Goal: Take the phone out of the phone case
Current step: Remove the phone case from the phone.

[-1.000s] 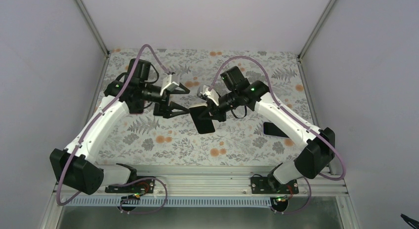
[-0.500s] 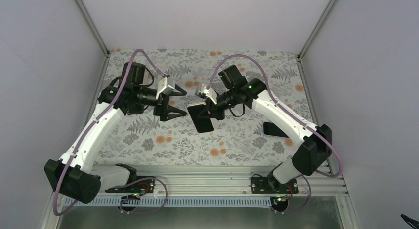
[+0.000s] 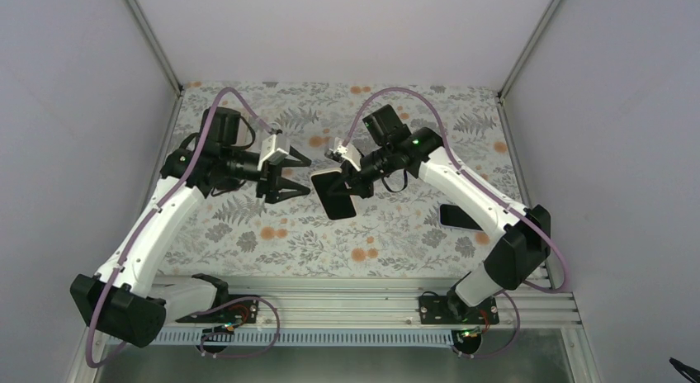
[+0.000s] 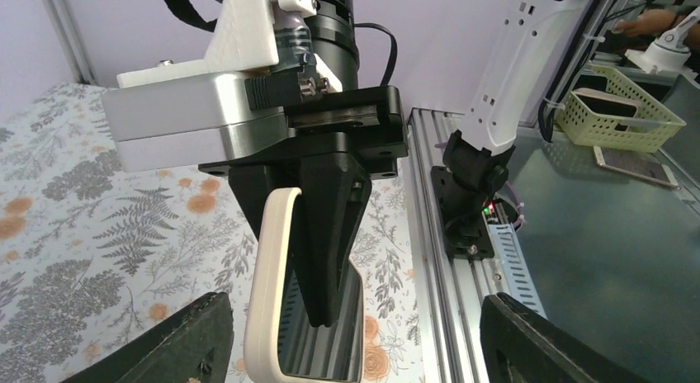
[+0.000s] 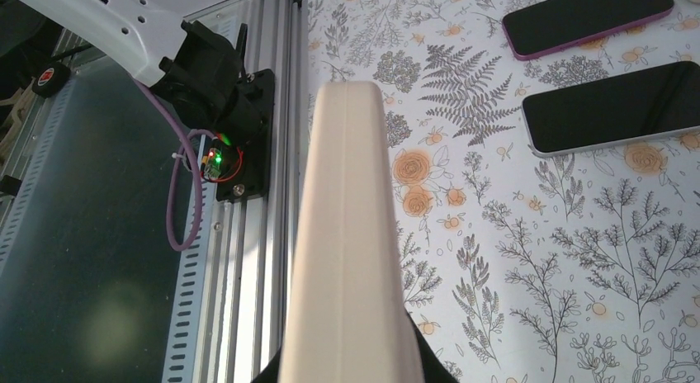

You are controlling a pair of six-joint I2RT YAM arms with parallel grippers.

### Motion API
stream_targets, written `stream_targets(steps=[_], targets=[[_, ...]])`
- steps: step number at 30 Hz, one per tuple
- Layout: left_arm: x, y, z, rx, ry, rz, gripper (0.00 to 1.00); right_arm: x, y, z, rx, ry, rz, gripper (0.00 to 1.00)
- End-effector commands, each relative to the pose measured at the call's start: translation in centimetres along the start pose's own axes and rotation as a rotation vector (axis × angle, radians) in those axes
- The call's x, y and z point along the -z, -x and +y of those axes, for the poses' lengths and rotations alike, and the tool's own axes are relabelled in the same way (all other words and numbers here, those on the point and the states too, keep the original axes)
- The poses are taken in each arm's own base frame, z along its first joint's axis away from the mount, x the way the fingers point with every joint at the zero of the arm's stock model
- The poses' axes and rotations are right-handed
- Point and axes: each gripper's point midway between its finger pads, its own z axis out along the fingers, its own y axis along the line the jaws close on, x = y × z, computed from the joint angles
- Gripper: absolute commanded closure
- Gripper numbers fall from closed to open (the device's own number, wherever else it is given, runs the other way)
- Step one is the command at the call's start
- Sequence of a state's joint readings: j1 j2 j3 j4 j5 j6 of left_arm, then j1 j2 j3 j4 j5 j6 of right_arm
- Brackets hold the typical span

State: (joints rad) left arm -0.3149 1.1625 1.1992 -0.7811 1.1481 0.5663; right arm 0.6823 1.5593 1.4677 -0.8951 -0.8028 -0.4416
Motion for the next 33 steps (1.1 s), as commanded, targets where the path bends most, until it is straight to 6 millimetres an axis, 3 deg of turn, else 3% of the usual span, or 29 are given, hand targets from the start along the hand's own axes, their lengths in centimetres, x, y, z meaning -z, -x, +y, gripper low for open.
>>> stream_targets(steps=[1, 9, 19, 33], targets=[[0.0, 0.6, -0.4, -0.037, -0.038, -0.029, 0.27, 0.6, 2.1, 1.6, 0.064, 0.051, -0.060, 0.96], [-0.1, 0.7, -0.2, 0.015, -0.091, -0.063, 0.52, 1.5, 2.3, 3.1, 0.118, 0.068, -0.094, 0.96], [-0.8, -0.4, 1.1, 0.058, -0.058, -0.036, 0.62, 2.4, 2.5, 4.5, 0.133, 0.087, -0.125, 0.96], [-1.3, -0.4, 1.9, 0.093, -0.055, -0.034, 0.73, 2.3, 2.8, 4.4, 0.116, 0.102, -0.130, 0.96]])
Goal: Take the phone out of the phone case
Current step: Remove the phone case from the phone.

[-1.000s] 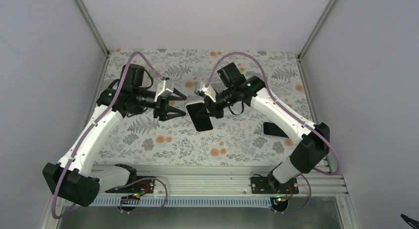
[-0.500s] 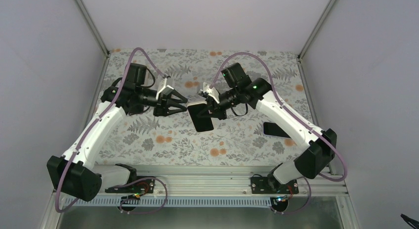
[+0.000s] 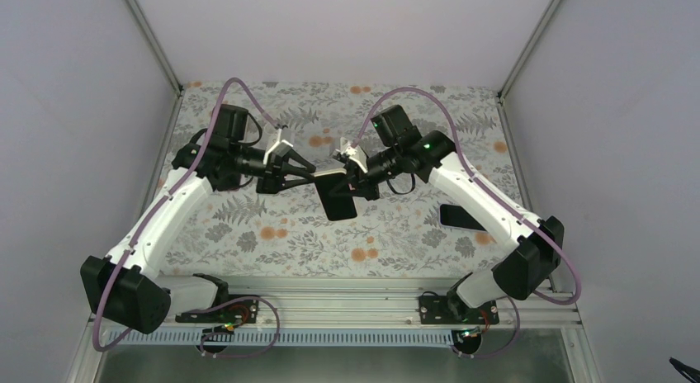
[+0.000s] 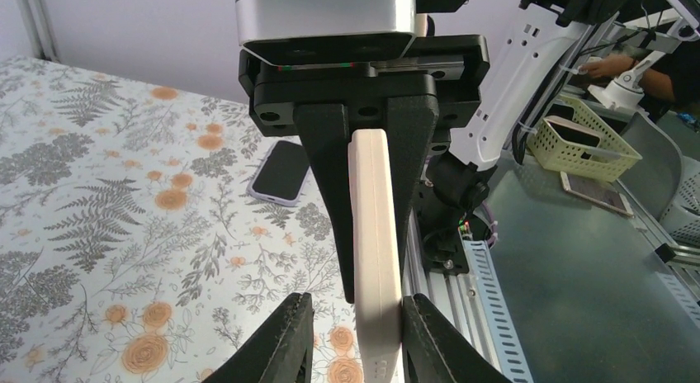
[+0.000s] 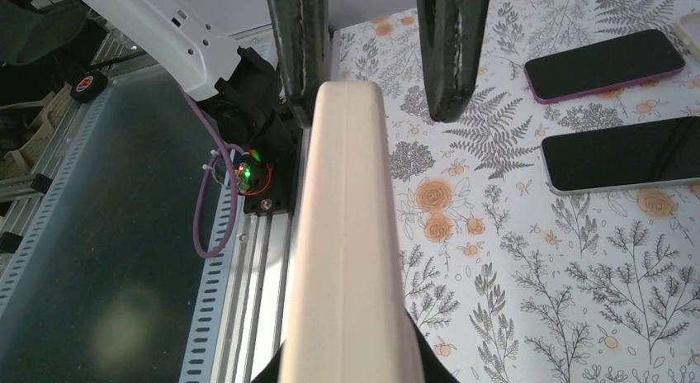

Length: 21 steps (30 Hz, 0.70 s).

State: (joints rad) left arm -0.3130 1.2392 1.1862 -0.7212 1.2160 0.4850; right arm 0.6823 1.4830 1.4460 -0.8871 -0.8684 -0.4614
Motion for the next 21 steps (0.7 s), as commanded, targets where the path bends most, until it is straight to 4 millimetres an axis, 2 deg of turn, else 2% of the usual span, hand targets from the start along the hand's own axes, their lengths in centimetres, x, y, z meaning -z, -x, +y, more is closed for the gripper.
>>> stream_targets(steps=[1, 5, 21], targets=[[-0.2, 0.2, 0.9, -0.011, 0.016, -0.006, 0.74, 0.5, 1.7, 1.8, 0.049, 0.060, -0.064, 0.96], [-0.3, 0.0, 1.5, -0.002, 0.032, -0.001, 0.78, 0.6, 1.6, 2.0, 0.055, 0.060, -0.064, 0.96], [-0.1, 0.1, 2.1, 0.006, 0.028, -0.012, 0.90, 1.1, 1.0, 3.5, 0.103, 0.090, -0.075, 0.96]])
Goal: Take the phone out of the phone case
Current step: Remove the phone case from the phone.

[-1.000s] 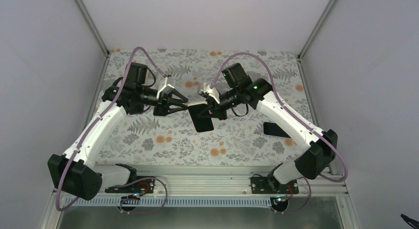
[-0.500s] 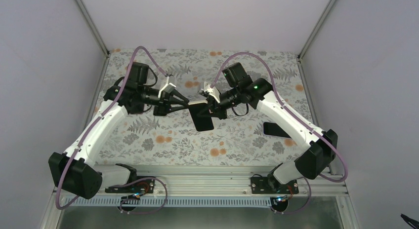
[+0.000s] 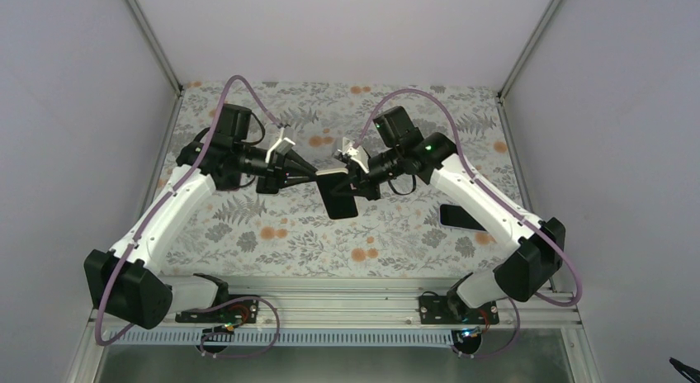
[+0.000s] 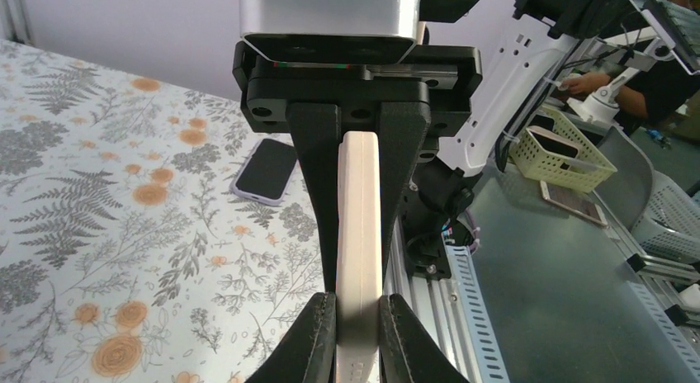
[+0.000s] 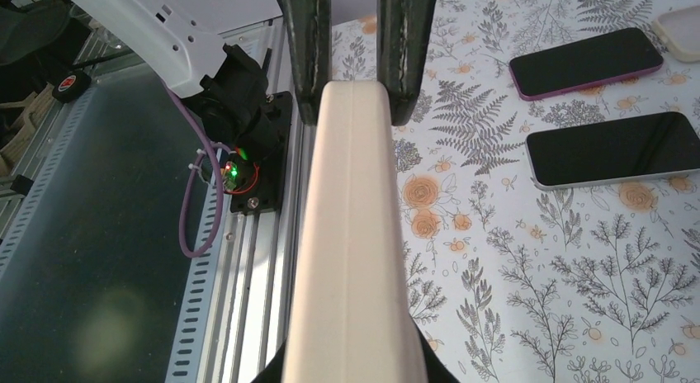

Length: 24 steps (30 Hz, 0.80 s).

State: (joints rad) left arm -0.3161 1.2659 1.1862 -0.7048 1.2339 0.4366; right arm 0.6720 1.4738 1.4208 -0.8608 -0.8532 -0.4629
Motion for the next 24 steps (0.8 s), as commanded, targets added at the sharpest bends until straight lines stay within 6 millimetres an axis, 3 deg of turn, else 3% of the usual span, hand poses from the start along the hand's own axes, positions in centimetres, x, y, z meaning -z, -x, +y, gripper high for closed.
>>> stream_targets(steps=[1, 24], targets=[[0.3, 0.3, 1.7, -0.051, 0.047, -0.008, 0.91, 1.2, 1.4, 4.3, 0.099, 0.118, -0.077, 0.96], [0.7, 0.0, 3.3, -0.030, 0.081, -0.011, 0.95, 2.0, 1.1, 6.1, 0.137, 0.161, -0.092, 0.96]])
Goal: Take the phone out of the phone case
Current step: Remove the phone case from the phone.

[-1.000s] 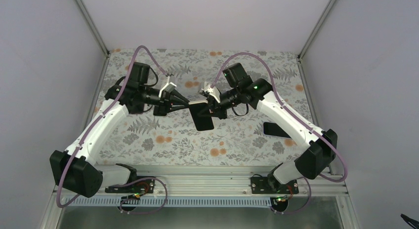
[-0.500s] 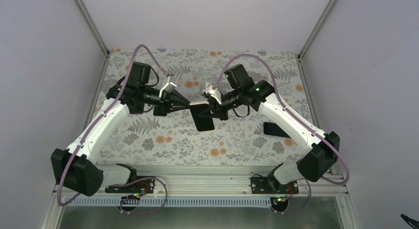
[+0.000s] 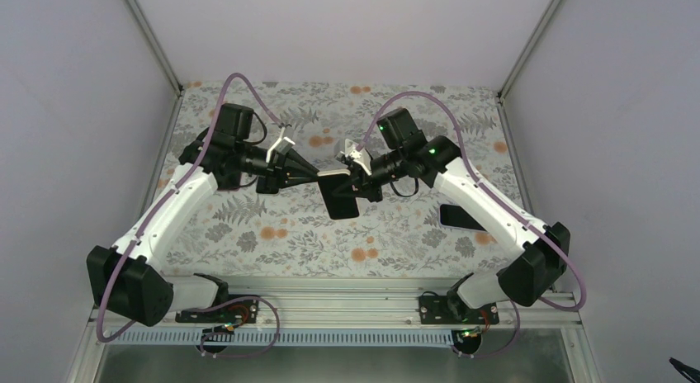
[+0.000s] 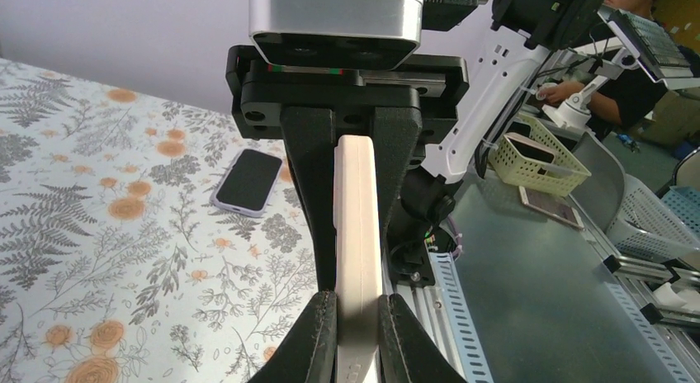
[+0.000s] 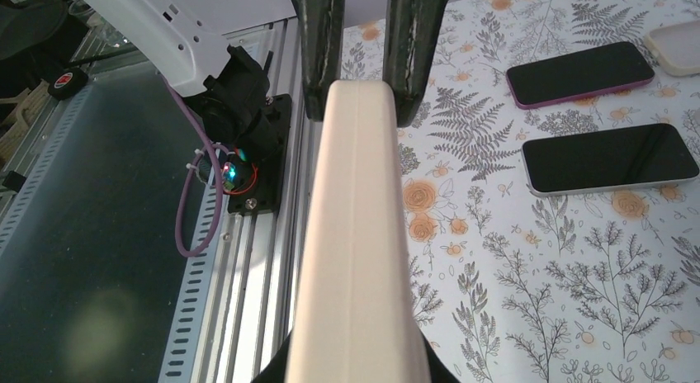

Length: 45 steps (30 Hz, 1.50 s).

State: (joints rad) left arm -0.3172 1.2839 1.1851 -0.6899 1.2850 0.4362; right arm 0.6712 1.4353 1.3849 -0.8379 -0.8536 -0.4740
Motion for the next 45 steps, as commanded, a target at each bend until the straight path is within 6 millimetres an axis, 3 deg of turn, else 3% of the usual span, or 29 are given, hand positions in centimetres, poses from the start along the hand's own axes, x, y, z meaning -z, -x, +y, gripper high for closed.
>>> stream_targets(steps=[1, 26, 45], targets=[[1.1, -0.1, 3.6, -0.031, 0.130, 0.009, 0.95, 1.8, 1.4, 5.6, 0.110, 0.167, -0.082, 0.96], [1.9, 0.7, 4.3, -0.027, 0.132, -0.014, 0.96, 3.3, 2.3, 6.4, 0.144, 0.148, -0.129, 0.96], [3.1, 2.7, 4.9, -0.108, 0.213, -0.012, 0.96, 3.9, 2.9, 6.6, 0.172, 0.131, -0.145, 0.96]])
